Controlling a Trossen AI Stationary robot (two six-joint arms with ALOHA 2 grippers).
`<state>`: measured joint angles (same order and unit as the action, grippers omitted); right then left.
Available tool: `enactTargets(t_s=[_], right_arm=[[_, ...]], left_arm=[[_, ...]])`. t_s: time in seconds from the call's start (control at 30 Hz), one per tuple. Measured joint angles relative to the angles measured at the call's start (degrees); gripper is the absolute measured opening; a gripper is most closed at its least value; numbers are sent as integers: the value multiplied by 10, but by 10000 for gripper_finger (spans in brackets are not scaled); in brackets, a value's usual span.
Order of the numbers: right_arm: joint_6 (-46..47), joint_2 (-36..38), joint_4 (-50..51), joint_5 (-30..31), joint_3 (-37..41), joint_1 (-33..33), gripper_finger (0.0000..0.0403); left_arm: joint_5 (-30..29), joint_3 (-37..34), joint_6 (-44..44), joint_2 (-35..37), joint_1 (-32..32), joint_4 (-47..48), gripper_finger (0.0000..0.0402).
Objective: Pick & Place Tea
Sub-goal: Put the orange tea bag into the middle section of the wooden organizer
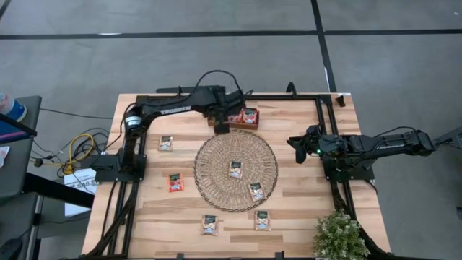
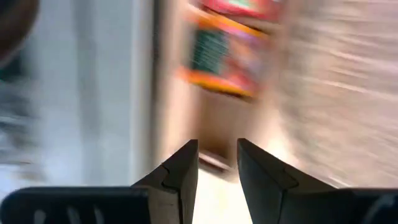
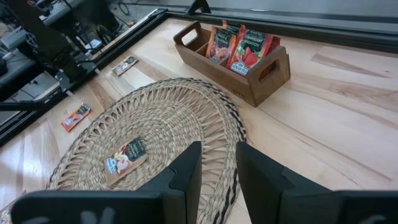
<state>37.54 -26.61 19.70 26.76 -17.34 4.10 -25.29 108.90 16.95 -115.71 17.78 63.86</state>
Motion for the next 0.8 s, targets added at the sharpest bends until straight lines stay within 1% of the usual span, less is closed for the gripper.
enactTargets(t_s=[0.1,0.17,0.23,0.27,0.33,0.4,0.5,0.67,0.8], right_arm=[[0,0,0,0,0,0,93],[0,0,1,0,0,0,93],[0,0,1,0,0,0,93],[0,0,1,0,0,0,93],[0,0,3,0,0,0,93],[-1,0,8,0,0,0,93],[0,0,11,0,0,0,93],[-5,0,13,0,0,0,93],[-5,0,18,0,0,0,93]], left_arm=[[128,0,-132,30,-14,97,103],[202,0,-200,46,-23,162,103],[245,0,-247,56,-35,217,103],[255,0,-264,59,-41,240,103],[254,-1,-289,59,-57,265,103],[253,-19,-305,68,-74,253,103],[253,-62,-302,88,-106,225,103],[256,-179,-326,121,-152,194,103],[271,-309,-369,175,-183,121,103]])
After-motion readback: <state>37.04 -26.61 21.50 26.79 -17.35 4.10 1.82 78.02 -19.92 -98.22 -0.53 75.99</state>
